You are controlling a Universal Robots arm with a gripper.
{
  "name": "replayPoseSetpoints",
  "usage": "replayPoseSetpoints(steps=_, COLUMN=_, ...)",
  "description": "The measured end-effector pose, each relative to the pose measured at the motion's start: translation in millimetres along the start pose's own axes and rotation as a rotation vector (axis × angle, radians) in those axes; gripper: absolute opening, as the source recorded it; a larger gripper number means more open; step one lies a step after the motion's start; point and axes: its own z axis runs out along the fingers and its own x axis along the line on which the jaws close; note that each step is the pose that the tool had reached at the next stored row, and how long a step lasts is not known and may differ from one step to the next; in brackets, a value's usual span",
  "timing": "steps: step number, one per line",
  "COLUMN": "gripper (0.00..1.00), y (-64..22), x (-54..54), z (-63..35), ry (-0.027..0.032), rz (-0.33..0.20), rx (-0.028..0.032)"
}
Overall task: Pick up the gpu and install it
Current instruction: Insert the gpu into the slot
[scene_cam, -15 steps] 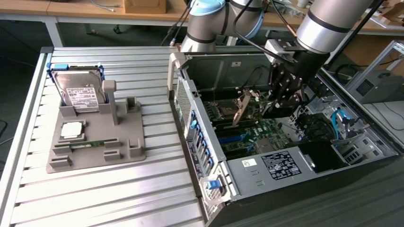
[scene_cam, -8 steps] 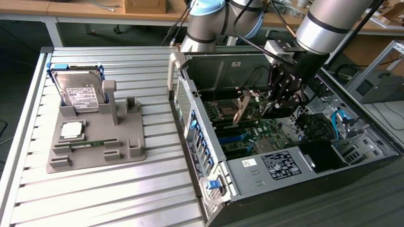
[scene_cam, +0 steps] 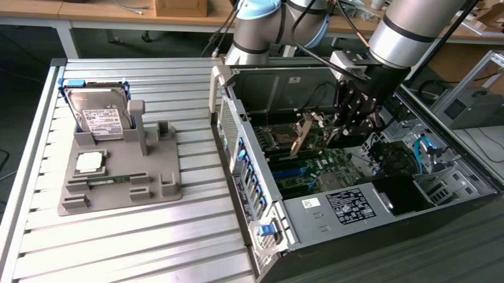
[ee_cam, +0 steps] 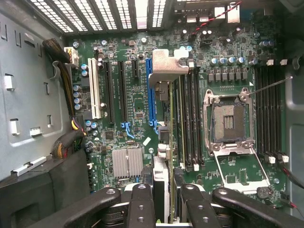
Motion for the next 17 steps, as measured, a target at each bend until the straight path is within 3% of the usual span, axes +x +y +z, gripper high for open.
replayPoseSetpoints(steps=17, gripper=0.27, y=2.5, x=0.2, z=2.7, ry=0.0, rz=-0.006, rx=0.0)
